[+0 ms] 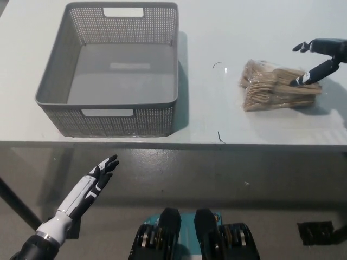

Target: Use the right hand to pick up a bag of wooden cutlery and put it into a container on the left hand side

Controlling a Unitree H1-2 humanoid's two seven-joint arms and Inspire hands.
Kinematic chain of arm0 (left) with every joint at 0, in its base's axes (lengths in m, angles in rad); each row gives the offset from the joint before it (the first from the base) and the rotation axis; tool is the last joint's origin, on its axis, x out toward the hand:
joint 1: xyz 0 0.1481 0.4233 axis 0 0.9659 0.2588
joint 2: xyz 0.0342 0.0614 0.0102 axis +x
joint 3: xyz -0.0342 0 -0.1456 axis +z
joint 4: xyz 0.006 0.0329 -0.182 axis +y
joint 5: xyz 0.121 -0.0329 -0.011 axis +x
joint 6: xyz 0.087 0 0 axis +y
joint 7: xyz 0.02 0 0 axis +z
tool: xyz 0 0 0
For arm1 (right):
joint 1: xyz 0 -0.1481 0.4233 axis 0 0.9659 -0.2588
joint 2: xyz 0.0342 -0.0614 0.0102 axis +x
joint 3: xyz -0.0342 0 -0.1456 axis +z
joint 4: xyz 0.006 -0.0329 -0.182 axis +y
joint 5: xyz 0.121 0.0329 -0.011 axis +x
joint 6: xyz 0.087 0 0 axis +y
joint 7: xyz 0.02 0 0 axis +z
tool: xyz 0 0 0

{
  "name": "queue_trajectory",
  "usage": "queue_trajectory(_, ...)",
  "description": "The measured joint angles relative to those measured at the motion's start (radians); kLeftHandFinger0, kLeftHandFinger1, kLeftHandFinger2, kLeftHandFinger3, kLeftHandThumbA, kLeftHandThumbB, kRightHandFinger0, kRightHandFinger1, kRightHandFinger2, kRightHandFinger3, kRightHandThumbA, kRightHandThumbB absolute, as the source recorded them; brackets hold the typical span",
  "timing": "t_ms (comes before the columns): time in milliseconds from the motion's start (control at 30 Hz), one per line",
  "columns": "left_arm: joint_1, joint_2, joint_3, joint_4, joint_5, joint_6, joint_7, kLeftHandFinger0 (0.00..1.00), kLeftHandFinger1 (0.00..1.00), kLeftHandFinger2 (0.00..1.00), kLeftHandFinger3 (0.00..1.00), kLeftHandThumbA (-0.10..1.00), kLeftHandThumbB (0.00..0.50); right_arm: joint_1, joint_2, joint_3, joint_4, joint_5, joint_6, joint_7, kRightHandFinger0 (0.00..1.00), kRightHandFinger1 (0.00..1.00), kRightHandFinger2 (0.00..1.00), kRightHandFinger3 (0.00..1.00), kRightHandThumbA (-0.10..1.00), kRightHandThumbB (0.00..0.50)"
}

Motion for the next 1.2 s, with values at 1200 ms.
queue_trajectory(1200,-0.044,0.001,-0.022,0.0,0.008,0.0,-0.022,1.0,1.0,1.0,1.0,1.0,0.444,-0.15,0.196,0.121,0.497,-0.054,-0.169,-0.145,1.0,1.0,1.0,1.0,0.58,0.5)
